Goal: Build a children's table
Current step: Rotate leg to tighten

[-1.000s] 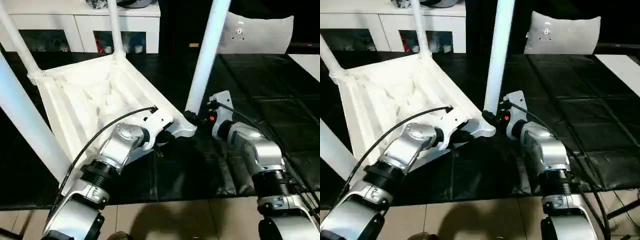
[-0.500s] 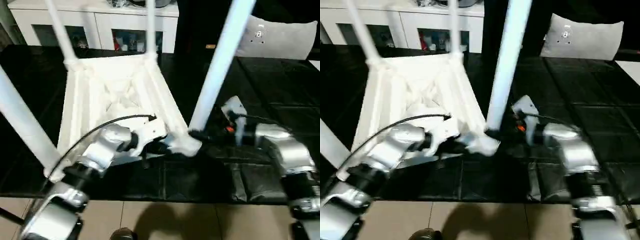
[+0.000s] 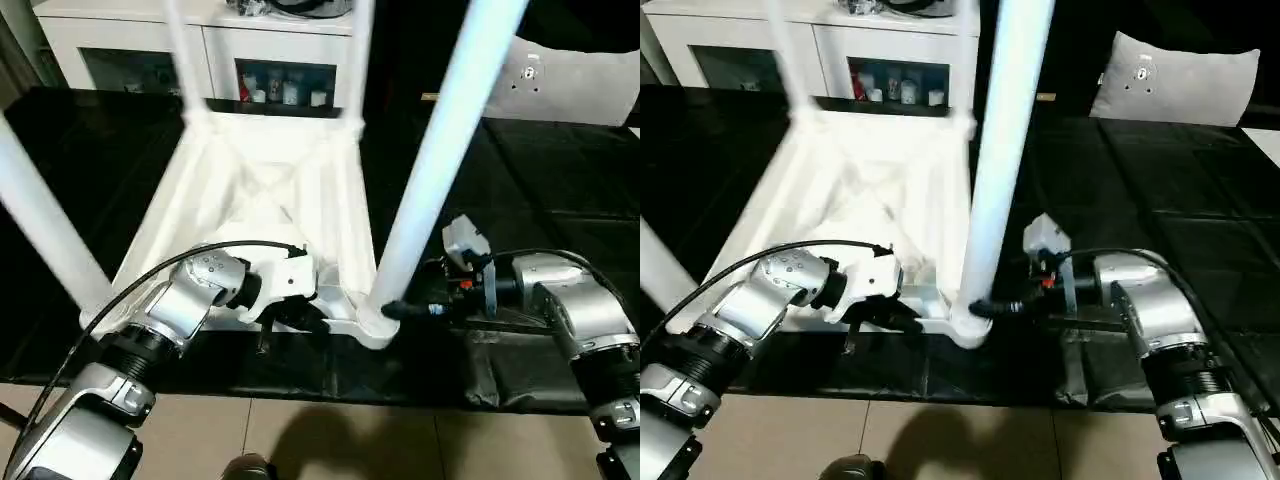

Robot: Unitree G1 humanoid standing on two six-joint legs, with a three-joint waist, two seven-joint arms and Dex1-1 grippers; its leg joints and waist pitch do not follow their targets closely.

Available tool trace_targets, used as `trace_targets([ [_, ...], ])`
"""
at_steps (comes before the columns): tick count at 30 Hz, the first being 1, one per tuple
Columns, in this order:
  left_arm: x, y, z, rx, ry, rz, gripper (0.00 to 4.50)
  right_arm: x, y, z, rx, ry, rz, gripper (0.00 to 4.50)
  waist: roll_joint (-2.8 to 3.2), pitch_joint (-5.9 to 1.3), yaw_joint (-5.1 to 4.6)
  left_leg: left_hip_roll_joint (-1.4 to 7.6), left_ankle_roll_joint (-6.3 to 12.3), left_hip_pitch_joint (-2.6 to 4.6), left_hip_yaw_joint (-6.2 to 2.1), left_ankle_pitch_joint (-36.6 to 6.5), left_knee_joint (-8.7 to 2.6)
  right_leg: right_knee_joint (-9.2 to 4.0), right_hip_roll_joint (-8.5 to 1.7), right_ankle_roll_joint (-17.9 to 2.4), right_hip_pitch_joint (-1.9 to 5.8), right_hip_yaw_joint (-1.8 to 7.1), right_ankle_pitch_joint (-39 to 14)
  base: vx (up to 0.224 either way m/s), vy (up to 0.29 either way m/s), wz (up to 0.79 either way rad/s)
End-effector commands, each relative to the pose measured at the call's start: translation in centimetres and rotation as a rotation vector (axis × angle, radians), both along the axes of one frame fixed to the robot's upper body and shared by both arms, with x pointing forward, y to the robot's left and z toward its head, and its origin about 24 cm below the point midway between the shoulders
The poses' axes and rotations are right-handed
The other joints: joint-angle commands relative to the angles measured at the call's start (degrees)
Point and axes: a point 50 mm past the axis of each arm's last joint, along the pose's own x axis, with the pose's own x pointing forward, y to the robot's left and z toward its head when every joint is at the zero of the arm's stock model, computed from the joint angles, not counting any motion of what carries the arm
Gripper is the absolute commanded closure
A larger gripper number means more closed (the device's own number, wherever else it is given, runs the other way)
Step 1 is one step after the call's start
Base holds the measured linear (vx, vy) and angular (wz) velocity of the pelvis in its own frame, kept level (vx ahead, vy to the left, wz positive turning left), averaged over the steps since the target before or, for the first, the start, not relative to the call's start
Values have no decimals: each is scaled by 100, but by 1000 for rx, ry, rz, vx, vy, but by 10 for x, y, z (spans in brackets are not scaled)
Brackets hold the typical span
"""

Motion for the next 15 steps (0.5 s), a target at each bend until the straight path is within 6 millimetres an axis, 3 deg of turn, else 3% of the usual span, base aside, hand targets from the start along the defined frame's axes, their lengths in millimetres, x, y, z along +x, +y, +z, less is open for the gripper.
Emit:
trace_targets([
  [1,-4,-7,-2,28,8,-75,450,-2,-1,0,14,15,19,156,-41,-391,-35,342,211,157,-68,-1230,-385,-408,-423,-1456,195,214,-693,0,0,0],
  [2,-3,-7,-2,22,10,-69,450,-3,0,0,21,21,26,156,-67,-391,-38,343,220,152,-66,-1199,-384,-407,-424,-1447,199,215,-681,0,0,0],
  [9,-2,-8,-2,-9,33,-27,450,-7,5,-2,74,64,34,214,-52,-396,-22,343,267,154,-67,-1104,-377,-401,-421,-1448,190,209,-691,0,0,0],
  [12,2,-11,-2,-46,47,71,450,-9,8,-2,90,98,-5,239,-63,-401,-21,338,281,150,-64,-992,-373,-385,-412,-1466,198,210,-548,0,0,0],
  [13,5,-14,-1,-62,51,124,450,-7,12,-3,88,111,-51,242,-28,-400,0,337,277,157,-66,-982,-369,-383,-413,-1468,189,210,-536,0,0,0],
  [15,7,-17,0,-79,56,176,450,-4,16,-4,81,113,-110,246,-52,-367,-26,325,162,154,-79,-1225,-401,-431,-428,-1409,183,212,-953,0,0,0],
])
